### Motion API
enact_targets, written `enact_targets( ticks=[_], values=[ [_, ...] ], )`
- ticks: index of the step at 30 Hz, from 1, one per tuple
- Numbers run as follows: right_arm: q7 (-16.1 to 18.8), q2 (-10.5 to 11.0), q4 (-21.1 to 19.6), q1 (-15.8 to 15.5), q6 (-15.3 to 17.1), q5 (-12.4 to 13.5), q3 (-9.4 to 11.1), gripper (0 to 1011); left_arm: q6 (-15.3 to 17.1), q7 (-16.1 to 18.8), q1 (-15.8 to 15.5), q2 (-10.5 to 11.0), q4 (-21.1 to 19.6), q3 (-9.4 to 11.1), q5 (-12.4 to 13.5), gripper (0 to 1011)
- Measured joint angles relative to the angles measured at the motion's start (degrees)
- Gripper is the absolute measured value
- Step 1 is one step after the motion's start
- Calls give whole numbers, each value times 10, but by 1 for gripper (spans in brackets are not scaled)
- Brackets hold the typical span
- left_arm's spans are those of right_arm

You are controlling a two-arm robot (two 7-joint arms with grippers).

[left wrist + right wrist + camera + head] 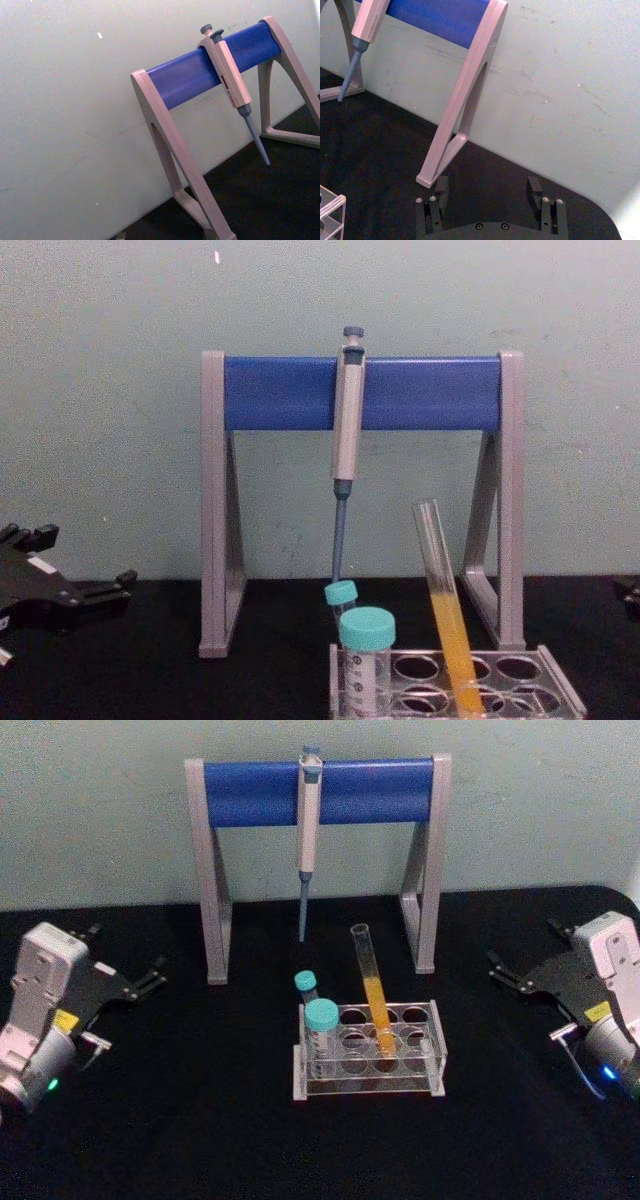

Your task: Pick up the test tube from the test tube rack, shake it, then place it back into the test tube rack.

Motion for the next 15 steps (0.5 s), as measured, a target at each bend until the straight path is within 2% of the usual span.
enact_targets(
  ticks=[15],
  values=[
    [0,0,0,0,0,0,0,1000,0,0,0,0,0,0,0,1001]
  ],
)
